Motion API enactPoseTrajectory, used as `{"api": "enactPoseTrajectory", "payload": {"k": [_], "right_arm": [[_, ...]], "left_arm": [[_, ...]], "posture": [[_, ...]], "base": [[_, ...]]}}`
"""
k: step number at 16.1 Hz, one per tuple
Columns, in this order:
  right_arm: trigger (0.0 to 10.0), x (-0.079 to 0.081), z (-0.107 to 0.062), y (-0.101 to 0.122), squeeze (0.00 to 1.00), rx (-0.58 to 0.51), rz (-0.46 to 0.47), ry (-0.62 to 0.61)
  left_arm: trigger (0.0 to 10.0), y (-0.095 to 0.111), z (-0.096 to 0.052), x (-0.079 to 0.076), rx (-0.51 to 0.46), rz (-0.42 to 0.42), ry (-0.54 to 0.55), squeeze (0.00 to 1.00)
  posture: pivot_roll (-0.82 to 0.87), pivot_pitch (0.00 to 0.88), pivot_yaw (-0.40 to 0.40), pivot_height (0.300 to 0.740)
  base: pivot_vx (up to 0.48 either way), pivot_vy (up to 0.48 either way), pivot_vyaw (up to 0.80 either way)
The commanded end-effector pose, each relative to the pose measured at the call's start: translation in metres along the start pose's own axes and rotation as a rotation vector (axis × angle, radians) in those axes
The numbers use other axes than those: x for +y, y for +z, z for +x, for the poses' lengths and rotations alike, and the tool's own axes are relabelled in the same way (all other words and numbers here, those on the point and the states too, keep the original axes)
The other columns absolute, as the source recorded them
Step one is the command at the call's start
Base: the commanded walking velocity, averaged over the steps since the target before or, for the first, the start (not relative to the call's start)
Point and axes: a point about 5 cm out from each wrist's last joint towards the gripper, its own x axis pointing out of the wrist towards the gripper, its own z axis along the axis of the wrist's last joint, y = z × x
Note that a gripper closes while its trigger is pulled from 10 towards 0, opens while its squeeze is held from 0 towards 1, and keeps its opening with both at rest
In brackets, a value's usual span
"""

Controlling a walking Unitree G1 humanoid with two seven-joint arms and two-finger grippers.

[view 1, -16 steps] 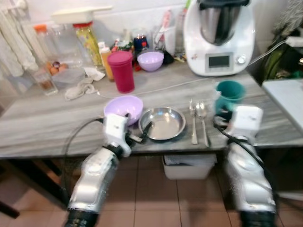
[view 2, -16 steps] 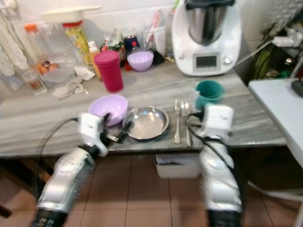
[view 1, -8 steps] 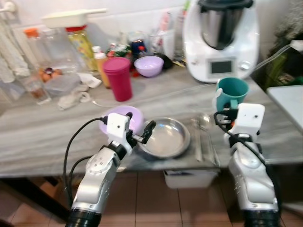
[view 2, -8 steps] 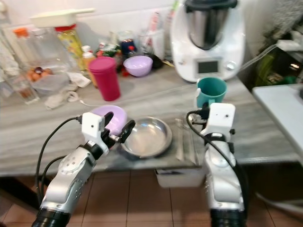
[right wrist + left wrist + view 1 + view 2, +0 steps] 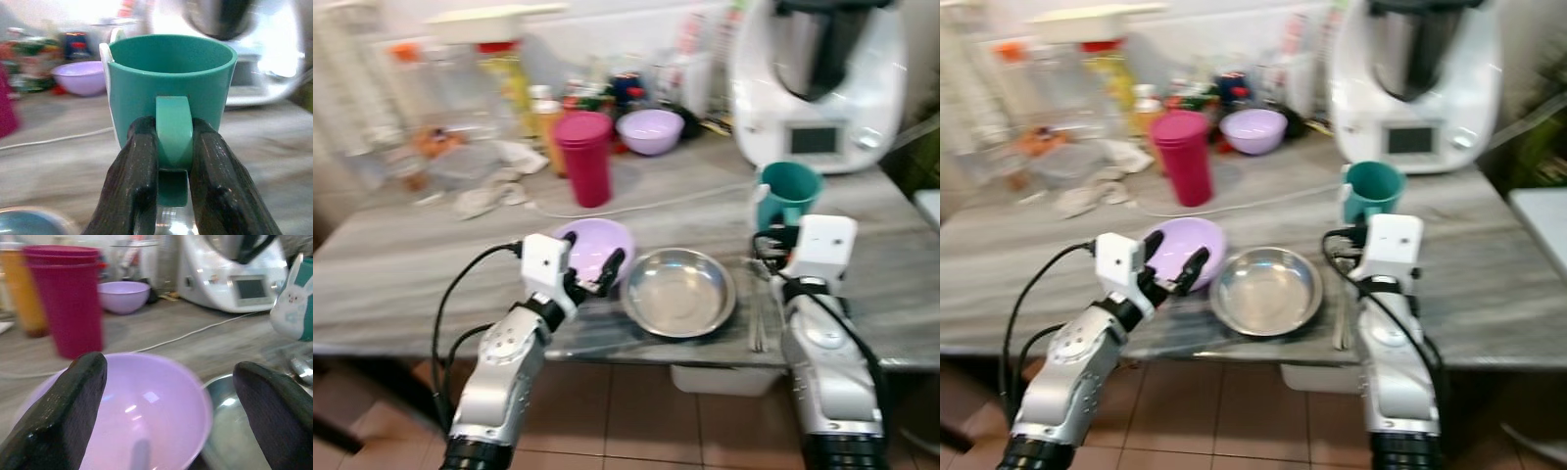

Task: Setting the table

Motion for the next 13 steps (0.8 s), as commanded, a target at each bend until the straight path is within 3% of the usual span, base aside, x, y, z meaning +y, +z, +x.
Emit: {"api": "enactPoseTrajectory", "payload": {"k": [1,13], "right_arm": [[10.0,0.0021,0.0020,0.0080,0.00,-0.032,0.005,0.007],[10.0,0.0021,0.0020,0.0080,0.00,-0.032,0.005,0.007]], "left_arm": [[10.0,0.0028,-0.0013,0.0023,-0.003,0.010,0.005,0.00],[10.0,0.0028,-0.0013,0.0023,-0.003,0.010,0.005,0.00]], "posture": [[-0.27,0.000,0.113,0.740],[-0.27,0.000,0.113,0.740]], "base": [[0.000,0.000,0.00],[0.000,0.000,0.00]]}}
